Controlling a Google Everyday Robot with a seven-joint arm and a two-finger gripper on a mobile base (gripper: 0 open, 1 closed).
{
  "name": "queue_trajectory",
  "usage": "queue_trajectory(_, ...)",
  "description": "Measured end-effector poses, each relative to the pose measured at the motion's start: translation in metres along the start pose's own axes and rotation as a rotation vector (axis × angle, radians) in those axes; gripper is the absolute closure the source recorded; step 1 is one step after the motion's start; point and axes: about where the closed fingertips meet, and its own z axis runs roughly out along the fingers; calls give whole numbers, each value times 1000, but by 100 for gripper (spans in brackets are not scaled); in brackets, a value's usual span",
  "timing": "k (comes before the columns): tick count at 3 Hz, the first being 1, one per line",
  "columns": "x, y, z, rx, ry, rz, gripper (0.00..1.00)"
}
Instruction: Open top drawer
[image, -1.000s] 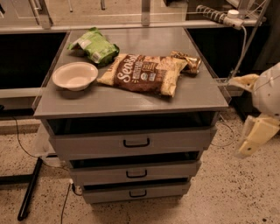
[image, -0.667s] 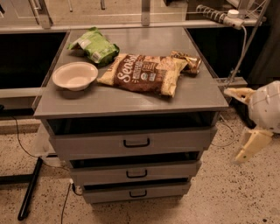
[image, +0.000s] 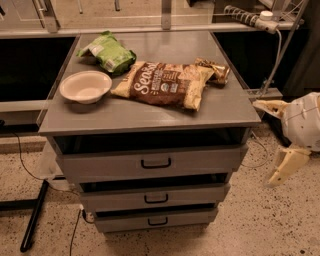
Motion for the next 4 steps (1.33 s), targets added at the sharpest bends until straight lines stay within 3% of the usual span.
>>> queue_trajectory(1,-5,7,15,-20,-27,-8,0)
queue_trajectory(3,9,26,100,-55,-126,22,0)
queue_trajectory(4,14,23,139,-40,-169,16,0)
